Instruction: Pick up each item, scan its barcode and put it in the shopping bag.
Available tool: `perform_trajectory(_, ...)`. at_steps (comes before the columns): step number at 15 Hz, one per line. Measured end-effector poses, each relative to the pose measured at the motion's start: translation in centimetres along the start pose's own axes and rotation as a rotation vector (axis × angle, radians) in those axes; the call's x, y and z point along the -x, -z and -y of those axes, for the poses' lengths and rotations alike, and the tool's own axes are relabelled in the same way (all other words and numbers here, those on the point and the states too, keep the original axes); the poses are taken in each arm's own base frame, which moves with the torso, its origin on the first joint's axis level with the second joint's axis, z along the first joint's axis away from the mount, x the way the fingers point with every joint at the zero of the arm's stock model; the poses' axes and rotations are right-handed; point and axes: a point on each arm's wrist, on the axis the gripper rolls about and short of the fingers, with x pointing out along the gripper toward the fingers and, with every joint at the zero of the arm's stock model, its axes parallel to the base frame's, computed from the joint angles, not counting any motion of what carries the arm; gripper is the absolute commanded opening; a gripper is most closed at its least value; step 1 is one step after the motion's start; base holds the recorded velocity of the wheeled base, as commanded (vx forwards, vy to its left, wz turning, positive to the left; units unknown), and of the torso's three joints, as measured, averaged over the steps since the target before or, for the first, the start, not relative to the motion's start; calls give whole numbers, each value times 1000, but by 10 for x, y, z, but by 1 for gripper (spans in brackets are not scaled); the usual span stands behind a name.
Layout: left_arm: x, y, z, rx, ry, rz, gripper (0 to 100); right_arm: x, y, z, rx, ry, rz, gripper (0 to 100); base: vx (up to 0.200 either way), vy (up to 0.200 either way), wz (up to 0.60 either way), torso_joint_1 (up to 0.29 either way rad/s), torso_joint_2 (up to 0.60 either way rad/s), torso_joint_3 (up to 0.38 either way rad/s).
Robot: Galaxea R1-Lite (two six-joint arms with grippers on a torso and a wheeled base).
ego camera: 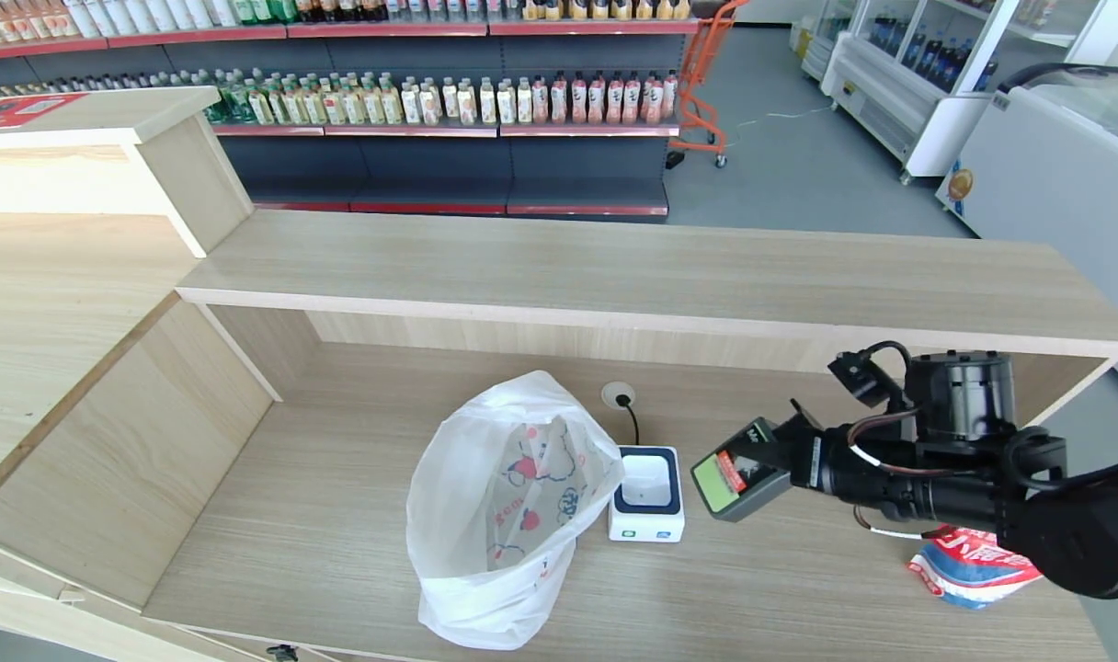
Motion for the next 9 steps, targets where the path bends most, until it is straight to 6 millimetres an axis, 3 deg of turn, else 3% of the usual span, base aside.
perform_trajectory(5,0,0,0,0,0,0,100,-56,8,1,25,74,-17,0,0,0,0,0,0,0)
perform_trajectory(9,0,0,0,0,0,0,100,-84,15,-5,47,78,-33,0,0,0,0,0,0,0)
